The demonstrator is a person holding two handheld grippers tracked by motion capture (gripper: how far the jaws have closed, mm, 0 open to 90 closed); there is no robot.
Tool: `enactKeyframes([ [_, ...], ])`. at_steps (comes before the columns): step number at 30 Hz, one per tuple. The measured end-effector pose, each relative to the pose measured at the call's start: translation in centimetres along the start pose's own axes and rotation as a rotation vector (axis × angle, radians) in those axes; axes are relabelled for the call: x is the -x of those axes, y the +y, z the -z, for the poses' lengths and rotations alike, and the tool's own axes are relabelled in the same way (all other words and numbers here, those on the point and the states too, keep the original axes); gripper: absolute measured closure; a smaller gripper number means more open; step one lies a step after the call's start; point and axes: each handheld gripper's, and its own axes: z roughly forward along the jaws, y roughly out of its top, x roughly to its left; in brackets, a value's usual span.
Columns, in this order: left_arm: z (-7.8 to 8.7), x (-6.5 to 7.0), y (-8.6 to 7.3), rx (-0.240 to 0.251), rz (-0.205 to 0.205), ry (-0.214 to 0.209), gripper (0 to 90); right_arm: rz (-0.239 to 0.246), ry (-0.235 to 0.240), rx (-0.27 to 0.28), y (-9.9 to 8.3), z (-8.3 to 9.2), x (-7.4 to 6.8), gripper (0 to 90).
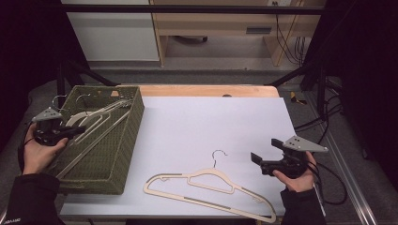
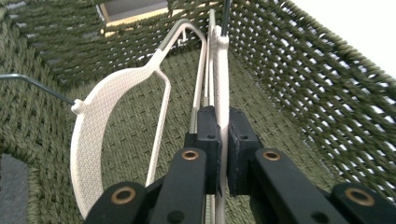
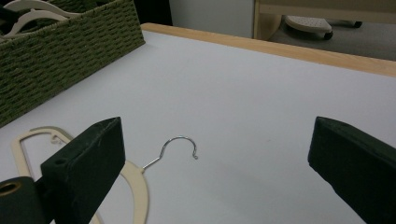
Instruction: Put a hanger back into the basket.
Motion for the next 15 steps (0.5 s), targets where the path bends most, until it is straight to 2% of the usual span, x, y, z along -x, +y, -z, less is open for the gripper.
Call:
enactKeyframes([
  [5, -0.1, -0.5, -0.5, -0.012, 0.033, 0.025, 83.9, 0.001, 0.001, -0.001, 0.0, 0.0, 0.0, 4.7],
  [8, 0.0, -0.9, -0.9, -0.037, 0.048, 0.066, 80.4, -0.006, 0.0, 0.003, 0.0, -0.1, -0.1, 4.7],
  [13, 0.2, -1.6, -1.7, -0.041, 0.102, 0.097, 75.3, -0.002, -0.002, -0.003, -0.1, -0.3, -0.1, 4.8],
  [15, 0.2, -1.8, -1.9, -0.056, 0.107, 0.122, 69.9, 0.0, -0.002, -0.004, -0.1, -0.3, -0.1, 4.9],
])
